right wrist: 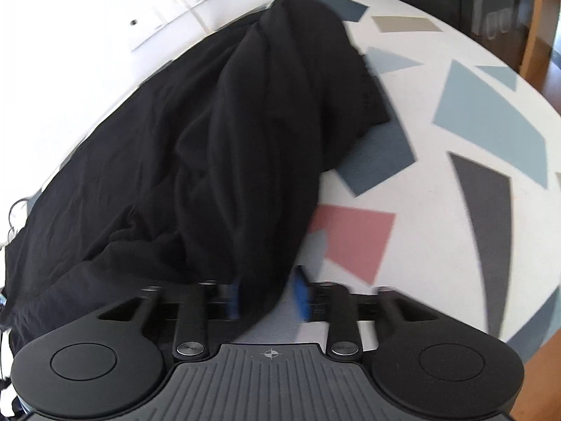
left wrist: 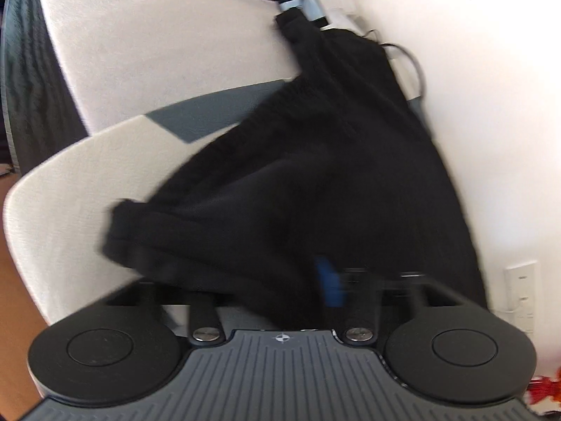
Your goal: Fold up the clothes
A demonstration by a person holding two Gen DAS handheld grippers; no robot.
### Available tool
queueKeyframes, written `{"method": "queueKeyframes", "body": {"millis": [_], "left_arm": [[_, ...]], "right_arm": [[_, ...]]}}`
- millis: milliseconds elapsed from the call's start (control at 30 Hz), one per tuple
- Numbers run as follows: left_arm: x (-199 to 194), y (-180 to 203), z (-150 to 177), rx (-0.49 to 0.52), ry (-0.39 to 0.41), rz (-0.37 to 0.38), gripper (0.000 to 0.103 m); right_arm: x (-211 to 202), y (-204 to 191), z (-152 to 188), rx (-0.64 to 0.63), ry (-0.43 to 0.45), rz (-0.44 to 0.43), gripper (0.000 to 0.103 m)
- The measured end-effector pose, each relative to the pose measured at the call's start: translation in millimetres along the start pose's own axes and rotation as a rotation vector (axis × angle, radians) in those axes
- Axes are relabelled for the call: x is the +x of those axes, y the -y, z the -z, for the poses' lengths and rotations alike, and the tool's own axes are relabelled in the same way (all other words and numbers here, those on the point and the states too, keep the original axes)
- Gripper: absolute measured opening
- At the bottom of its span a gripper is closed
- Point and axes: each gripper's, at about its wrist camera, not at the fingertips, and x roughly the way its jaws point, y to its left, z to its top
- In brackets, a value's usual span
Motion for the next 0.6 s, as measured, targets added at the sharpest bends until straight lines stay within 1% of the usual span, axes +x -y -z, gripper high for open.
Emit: {"method": "queueKeyframes", "body": {"millis": [33,100,167,233,267,333,400,467,500,533,600], "left_arm": [[-1.0,-2.4,1.1,-0.019,0.004,-0.001,0.015],[-3.7,-3.9,3.8,-0.035,0.018,-0.017,0.013],[-13.5,-2.3,7.7,-0.038,0.057,-0.040,0.011],[-25.3,-0.6,11.0,-0.046,0.099,-0.051,0.010],[-31.5,0.6,11.2,-0.050,0.121,-0.048,0.010],[-44.9,3.2,10.2,-0.050,0.171,-0.047,0.009],[-56.4,7.0,11.0,-0.026,0.212,-0.042,0.009],[-66.0,11.0,13.1,0.006,0.247,-0.041,0.009],[-68.3,12.4,15.8,0.022,0.255,-0.047,0.009],[-67.3,13.7,16.6,0.029,0.258,-0.051,0.009],[-67.6,10.3,13.6,0.005,0.244,-0.047,0.008]], "right_arm": [[-2.8,1.8,-3.9,-0.001,0.014,-0.010,0.044],[-7.5,3.8,-16.4,0.020,0.056,-0.026,0.045],[-11.9,6.3,-32.1,0.053,0.108,-0.039,0.049],[-15.1,9.6,-52.9,0.102,0.170,-0.042,0.050],[-14.9,10.1,-64.2,0.123,0.182,-0.045,0.051],[-12.4,10.3,-86.8,0.155,0.197,-0.045,0.052],[-6.5,5.9,-107.4,0.152,0.201,-0.021,0.052],[1.7,2.4,-122.5,0.131,0.181,-0.002,0.056],[5.9,0.6,-129.8,0.119,0.171,0.007,0.057],[11.2,-0.2,-135.2,0.108,0.155,0.017,0.056],[16.7,1.4,-143.0,0.083,0.137,0.042,0.040]]}}
